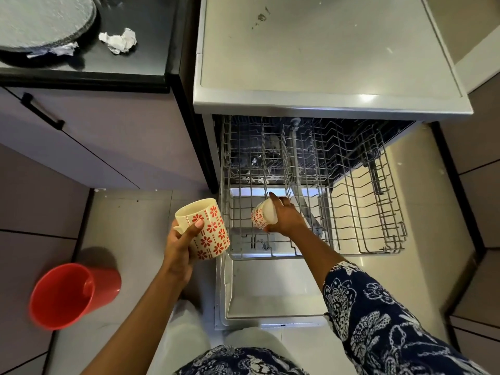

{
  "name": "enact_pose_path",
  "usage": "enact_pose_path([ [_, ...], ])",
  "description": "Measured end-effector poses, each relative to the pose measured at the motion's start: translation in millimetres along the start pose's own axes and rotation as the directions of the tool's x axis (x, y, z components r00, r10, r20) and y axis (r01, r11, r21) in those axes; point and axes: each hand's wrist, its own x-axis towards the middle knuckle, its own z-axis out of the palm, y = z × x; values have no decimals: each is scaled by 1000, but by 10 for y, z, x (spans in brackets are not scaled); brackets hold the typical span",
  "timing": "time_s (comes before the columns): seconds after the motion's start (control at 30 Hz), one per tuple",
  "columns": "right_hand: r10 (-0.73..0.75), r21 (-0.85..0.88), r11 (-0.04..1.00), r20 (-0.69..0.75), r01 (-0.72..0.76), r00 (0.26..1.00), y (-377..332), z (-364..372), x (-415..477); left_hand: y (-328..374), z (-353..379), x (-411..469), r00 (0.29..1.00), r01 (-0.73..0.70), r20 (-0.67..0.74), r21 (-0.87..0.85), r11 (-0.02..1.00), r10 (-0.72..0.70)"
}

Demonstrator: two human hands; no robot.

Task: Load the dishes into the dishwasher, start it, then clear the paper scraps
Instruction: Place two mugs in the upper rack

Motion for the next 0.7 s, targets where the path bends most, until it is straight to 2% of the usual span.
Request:
enact_pose_path([
  [0.13,47,240,970,-53,-33,997,27,32,-69,-22,47,-15,1000,-24,18,7,1000,24],
  [0.23,147,425,904,-238,-33,960,29,19,-275,-11,108,-15,999,-46,22,31,998,46],
  [0.33,188,561,826,-382,65,905,-20,23,-539,25,212,-19,996,-90,21,85,992,89],
  [0.37,190,638,763,-374,103,908,-43,26,-612,45,256,-26,995,-102,25,96,990,100],
  [0.43,161,829,539,-276,150,948,-118,19,-751,70,339,-41,994,-107,45,99,989,103],
  [0.5,88,965,250,-100,75,991,-209,0,-876,68,415,-38,992,-112,64,106,988,106],
  [0.57,-22,997,34,71,-70,997,-270,6,-982,61,507,-37,990,-121,83,117,986,112],
  [0.63,-119,985,-85,138,-149,983,-290,40,-1051,43,604,-21,989,-128,92,113,985,118],
  [0.7,-165,973,-156,144,-170,976,-301,83,-1069,17,687,3,988,-135,87,97,986,127],
])
